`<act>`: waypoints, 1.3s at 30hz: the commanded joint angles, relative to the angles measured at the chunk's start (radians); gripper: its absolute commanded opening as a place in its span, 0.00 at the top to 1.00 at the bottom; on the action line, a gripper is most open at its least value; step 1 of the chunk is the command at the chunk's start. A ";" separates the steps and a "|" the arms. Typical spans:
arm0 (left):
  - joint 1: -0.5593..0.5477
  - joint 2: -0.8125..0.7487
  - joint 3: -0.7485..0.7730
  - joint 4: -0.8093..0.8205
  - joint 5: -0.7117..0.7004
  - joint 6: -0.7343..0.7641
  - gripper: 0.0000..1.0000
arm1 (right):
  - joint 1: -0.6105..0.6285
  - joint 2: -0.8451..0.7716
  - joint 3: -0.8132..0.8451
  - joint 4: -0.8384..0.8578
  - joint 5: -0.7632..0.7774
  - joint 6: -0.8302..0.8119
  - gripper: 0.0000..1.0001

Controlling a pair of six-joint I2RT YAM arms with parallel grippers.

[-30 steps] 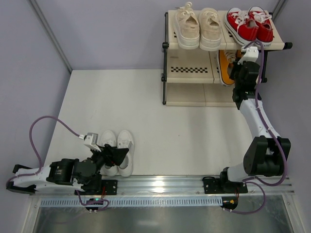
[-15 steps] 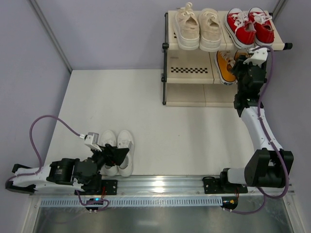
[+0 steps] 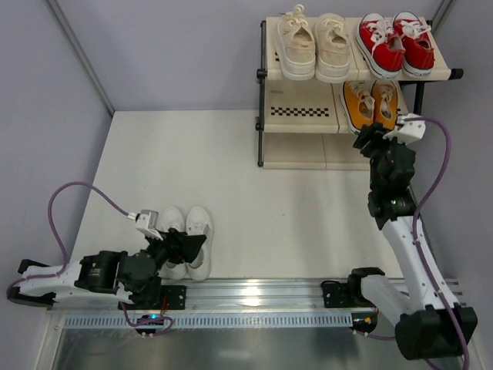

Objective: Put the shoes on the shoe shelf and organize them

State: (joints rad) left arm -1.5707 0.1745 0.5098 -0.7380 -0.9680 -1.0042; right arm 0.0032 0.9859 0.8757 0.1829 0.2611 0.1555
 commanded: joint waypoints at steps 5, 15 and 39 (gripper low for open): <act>-0.002 0.119 0.113 -0.336 -0.124 -0.347 0.21 | 0.420 -0.373 -0.150 -0.312 0.233 0.170 0.25; -0.002 0.624 0.245 -0.720 -0.003 -0.807 0.11 | 1.099 -0.324 -0.235 -0.482 0.625 0.329 0.17; 0.126 0.697 0.033 -0.325 0.140 -0.553 0.37 | 1.344 -0.205 -0.322 -0.528 0.676 0.578 0.16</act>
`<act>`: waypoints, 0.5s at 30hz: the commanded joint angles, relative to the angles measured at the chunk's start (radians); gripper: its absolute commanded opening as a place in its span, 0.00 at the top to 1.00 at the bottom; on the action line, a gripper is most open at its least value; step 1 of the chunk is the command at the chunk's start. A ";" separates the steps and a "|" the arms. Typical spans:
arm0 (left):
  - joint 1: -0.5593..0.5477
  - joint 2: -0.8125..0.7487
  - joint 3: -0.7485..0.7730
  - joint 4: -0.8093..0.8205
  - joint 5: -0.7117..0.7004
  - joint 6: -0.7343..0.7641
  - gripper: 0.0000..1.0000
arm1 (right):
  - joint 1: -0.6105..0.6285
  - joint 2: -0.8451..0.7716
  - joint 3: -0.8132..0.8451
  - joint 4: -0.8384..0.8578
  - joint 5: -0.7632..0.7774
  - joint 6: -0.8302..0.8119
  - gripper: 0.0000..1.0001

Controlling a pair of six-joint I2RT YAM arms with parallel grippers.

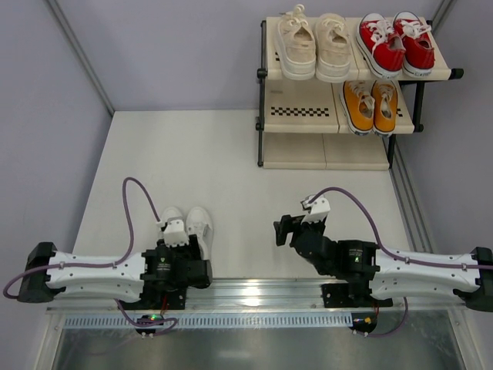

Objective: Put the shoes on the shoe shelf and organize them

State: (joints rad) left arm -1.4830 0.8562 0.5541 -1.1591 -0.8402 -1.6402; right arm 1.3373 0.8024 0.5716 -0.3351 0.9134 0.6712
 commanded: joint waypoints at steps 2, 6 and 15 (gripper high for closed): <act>0.084 0.029 -0.020 0.162 0.033 0.152 0.45 | 0.011 -0.023 -0.022 -0.016 0.015 0.077 0.16; 0.183 0.087 -0.063 0.323 0.116 0.288 0.57 | 0.020 -0.026 -0.024 -0.044 0.010 0.100 0.16; 0.237 0.214 -0.046 0.703 0.243 0.588 1.00 | 0.028 -0.055 -0.032 -0.108 0.019 0.148 0.16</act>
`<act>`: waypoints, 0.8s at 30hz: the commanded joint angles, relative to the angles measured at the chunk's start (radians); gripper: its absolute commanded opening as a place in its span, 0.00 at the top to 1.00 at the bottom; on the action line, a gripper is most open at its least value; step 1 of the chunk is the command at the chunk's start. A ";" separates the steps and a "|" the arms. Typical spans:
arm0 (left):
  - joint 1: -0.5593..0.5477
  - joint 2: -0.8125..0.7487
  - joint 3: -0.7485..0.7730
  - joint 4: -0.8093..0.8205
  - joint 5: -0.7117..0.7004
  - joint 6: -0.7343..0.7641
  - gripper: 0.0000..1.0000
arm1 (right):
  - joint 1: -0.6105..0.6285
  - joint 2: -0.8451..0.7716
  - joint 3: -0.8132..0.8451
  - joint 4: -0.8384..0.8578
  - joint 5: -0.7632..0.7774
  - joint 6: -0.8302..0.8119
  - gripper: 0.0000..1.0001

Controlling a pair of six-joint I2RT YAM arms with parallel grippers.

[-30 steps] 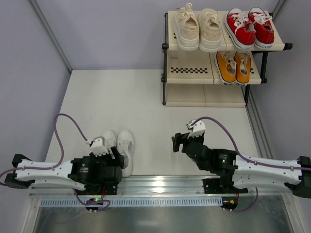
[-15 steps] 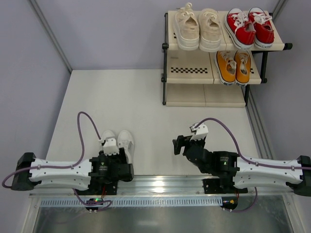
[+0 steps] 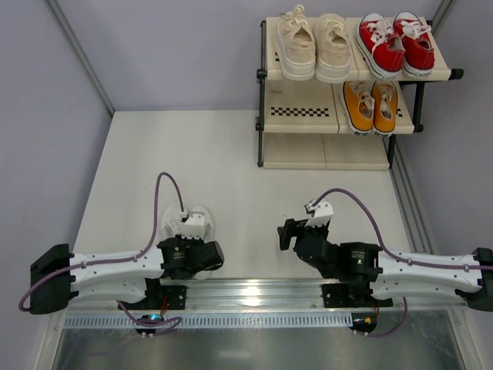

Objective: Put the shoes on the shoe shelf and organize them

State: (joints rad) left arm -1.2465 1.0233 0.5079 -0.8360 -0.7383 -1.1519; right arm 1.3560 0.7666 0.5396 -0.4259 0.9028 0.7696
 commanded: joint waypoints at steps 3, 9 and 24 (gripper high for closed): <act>0.001 0.107 0.049 0.506 0.212 0.188 1.00 | 0.009 -0.039 0.006 -0.054 0.045 0.069 0.16; -0.001 0.269 0.254 0.607 0.310 0.310 1.00 | 0.008 -0.108 0.020 -0.155 0.091 0.120 0.16; 0.001 0.728 0.658 0.824 0.366 0.368 1.00 | 0.009 -0.162 0.126 -0.445 0.203 0.283 0.16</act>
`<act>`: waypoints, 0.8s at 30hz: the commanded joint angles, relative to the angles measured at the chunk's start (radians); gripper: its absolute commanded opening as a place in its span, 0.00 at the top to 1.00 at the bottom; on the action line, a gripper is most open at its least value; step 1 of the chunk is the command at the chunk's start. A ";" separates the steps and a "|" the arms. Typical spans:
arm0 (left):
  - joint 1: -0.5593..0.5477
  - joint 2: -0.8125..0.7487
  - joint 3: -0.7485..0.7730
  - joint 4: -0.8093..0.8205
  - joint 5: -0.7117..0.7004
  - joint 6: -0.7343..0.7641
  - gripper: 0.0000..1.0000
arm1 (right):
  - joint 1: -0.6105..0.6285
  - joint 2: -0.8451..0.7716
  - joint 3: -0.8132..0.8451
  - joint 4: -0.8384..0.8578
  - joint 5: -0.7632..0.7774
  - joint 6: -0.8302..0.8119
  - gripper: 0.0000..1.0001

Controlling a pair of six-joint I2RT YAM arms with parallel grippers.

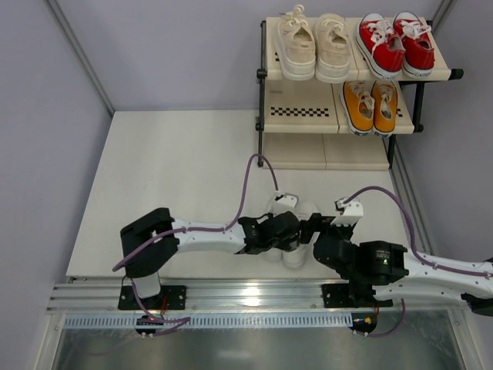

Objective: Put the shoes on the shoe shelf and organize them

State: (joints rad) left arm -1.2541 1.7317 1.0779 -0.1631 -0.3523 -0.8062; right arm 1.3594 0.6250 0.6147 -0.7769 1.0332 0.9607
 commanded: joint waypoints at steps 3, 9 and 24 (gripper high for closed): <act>0.013 0.086 0.149 0.143 -0.066 0.003 1.00 | 0.006 -0.039 0.062 -0.133 0.083 0.111 0.16; 0.024 0.126 0.188 0.102 -0.253 -0.085 1.00 | 0.006 -0.042 0.082 -0.190 0.103 0.147 0.16; 0.027 0.164 0.234 0.097 -0.344 -0.263 0.11 | 0.007 -0.019 0.117 -0.258 0.116 0.179 0.16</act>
State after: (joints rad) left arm -1.2285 1.9579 1.3388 -0.1581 -0.6243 -1.0286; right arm 1.3598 0.5964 0.6941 -1.0187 1.1091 1.0950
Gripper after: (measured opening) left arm 0.845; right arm 0.835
